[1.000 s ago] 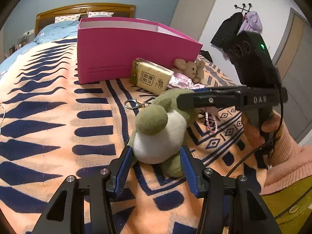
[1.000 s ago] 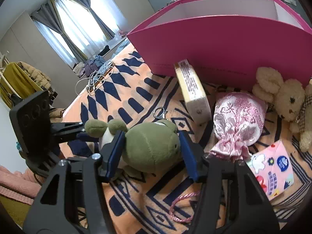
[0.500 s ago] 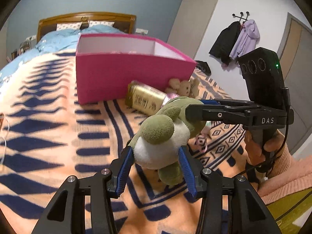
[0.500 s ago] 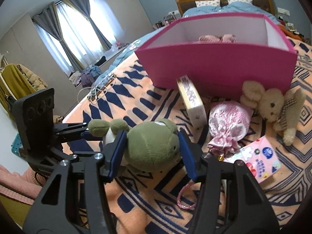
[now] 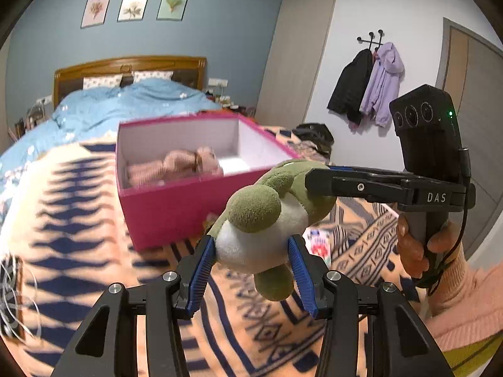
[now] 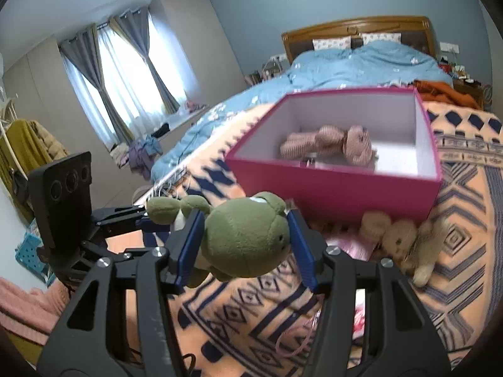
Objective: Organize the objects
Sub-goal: 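Lift the green turtle with the right gripper and carry it over the box, then lower the turtle into the box and open the right gripper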
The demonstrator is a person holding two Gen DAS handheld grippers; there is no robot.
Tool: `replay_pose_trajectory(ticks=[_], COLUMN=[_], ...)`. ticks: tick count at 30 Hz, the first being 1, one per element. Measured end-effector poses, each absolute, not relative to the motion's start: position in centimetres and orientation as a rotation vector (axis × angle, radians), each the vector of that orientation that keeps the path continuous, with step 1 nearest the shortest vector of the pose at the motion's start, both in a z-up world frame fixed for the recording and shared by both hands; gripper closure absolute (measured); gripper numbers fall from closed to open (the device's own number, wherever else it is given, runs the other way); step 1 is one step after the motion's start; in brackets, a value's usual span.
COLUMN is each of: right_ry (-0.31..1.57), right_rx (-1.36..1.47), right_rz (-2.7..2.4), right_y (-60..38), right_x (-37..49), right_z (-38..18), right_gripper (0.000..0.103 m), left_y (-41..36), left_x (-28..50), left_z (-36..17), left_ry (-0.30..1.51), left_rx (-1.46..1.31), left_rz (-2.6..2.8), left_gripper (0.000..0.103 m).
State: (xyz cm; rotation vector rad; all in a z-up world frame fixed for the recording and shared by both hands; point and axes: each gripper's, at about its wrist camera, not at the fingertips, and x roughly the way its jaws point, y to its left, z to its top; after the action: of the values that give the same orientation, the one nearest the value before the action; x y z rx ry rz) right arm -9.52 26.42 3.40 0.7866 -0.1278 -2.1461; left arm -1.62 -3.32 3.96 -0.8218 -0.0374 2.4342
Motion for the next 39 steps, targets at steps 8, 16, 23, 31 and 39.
replay_pose_trajectory(ticks=[8,16,23,31,39], right_ry=[-0.145,-0.176,-0.174,-0.219,-0.235], right_rx=[0.716,0.674,0.687,0.759,0.834], right_rz=[-2.172,-2.183,-2.210,-2.209,-2.210], right_y=[26.1,25.2,23.9,23.5,22.8], right_x=[-12.1,-15.8,-18.6,-21.7,-23.6], right_z=[6.4,8.7,8.8,7.1,5.3], right_gripper=[0.046,0.046,0.045,0.045,0.045], left_y=[-3.4,-3.6,-4.0,-4.1,-4.0], left_x=[-4.3,-7.5,-10.5,-13.6,-15.4], left_z=[6.9,8.7,8.6,7.2,6.0], left_ry=[0.004,0.037,0.028,-0.031,-0.018], left_rx=[-0.752,-0.699,-0.731,-0.823,-0.896], left_rz=[2.483,2.546,2.553,2.530,2.535], left_gripper=[0.053,0.053,0.053,0.052,0.052])
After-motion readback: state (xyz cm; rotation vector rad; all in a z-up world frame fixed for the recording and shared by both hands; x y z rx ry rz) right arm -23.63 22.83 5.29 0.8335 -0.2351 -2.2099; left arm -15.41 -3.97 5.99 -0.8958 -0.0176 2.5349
